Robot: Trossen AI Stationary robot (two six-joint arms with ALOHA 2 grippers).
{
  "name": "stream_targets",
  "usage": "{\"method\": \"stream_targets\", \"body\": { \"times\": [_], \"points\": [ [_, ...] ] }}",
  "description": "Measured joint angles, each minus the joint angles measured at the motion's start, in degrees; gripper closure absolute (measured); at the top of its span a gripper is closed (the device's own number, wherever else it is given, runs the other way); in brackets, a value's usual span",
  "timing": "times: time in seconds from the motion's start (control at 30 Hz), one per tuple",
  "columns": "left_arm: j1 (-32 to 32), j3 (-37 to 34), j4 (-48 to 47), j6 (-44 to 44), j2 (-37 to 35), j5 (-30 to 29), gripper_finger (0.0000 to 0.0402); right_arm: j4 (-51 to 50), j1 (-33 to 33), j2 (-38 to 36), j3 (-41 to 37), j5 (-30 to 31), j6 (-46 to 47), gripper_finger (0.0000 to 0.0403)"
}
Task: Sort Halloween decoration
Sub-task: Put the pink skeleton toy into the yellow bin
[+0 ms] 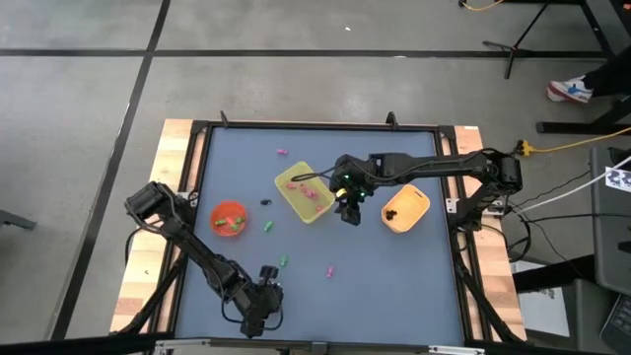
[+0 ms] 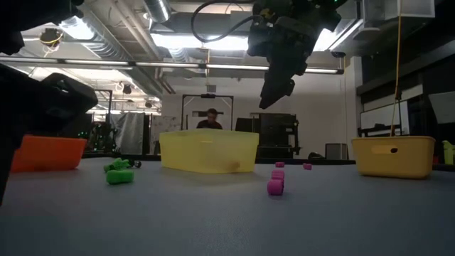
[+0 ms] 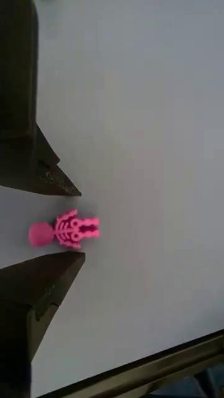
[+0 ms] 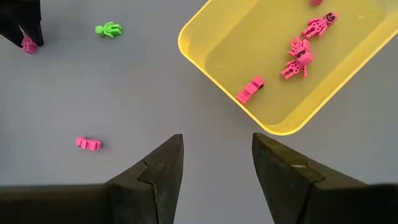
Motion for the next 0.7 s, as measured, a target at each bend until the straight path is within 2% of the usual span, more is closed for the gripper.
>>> {"method": "stream_targets", "body": {
  "times": [0.7],
  "points": [
    [0.0,0.0,-0.5,1.0,0.1,-1.1,0.0351,0.0,0.0,0.0,0.0,0.0,0.0,0.0212]
  ]
}}
